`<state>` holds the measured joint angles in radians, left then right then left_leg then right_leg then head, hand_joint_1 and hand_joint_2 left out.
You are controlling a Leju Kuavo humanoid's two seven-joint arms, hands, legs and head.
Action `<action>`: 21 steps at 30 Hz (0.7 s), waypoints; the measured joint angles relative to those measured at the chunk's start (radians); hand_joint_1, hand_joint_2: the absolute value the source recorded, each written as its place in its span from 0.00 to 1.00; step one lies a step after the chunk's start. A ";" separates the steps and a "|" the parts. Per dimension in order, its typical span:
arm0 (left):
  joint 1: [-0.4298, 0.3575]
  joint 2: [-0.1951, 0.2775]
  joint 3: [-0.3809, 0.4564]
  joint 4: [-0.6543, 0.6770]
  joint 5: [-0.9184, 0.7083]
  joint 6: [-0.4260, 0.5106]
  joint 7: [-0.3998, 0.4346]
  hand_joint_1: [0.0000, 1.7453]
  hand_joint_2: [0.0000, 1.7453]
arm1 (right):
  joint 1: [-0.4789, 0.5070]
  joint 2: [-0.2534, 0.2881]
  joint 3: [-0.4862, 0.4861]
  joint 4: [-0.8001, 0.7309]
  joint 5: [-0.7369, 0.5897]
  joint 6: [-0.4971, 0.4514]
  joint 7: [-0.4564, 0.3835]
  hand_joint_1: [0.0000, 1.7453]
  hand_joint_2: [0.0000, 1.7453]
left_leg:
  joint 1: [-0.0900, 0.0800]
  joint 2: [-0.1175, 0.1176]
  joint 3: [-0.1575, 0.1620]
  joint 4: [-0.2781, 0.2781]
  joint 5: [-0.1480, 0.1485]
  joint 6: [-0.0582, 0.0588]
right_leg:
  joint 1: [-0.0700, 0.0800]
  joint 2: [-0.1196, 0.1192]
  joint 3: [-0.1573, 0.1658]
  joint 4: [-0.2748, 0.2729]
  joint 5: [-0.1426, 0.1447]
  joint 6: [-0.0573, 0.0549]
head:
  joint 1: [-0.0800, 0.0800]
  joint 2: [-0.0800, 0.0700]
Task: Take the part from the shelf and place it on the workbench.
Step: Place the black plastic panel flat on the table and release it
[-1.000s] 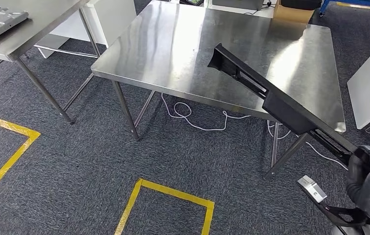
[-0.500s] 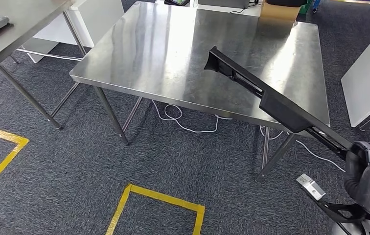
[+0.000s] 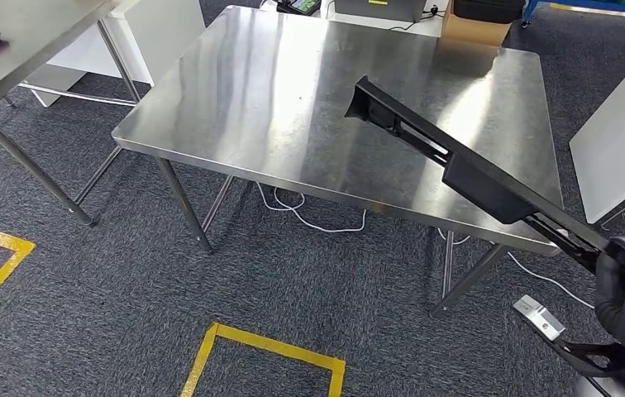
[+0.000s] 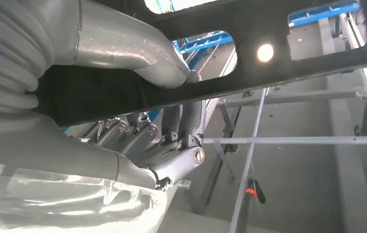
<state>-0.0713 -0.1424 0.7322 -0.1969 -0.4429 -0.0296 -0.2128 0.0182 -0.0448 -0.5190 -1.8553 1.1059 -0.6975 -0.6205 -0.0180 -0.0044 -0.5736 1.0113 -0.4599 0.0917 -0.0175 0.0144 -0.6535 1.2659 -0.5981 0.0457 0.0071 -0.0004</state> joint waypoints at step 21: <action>0.004 -0.002 0.002 0.001 -0.001 0.004 0.009 0.00 1.00 | -0.027 -0.020 0.020 0.038 0.021 0.000 -0.003 1.00 1.00 | 0.012 0.000 -0.123 0.100 -0.016 -0.048 | -0.006 -0.002 0.143 -0.233 0.068 -0.035 | -0.004 0.000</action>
<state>-0.0676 -0.1446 0.7343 -0.1957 -0.4441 -0.0257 -0.2040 -0.0089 -0.0646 -0.4988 -1.8177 1.1264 -0.6974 -0.6234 -0.0060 -0.0043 -0.6962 1.1110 -0.4758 0.0434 -0.0238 0.0127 -0.5109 1.0329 -0.5304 0.0110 0.0030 -0.0004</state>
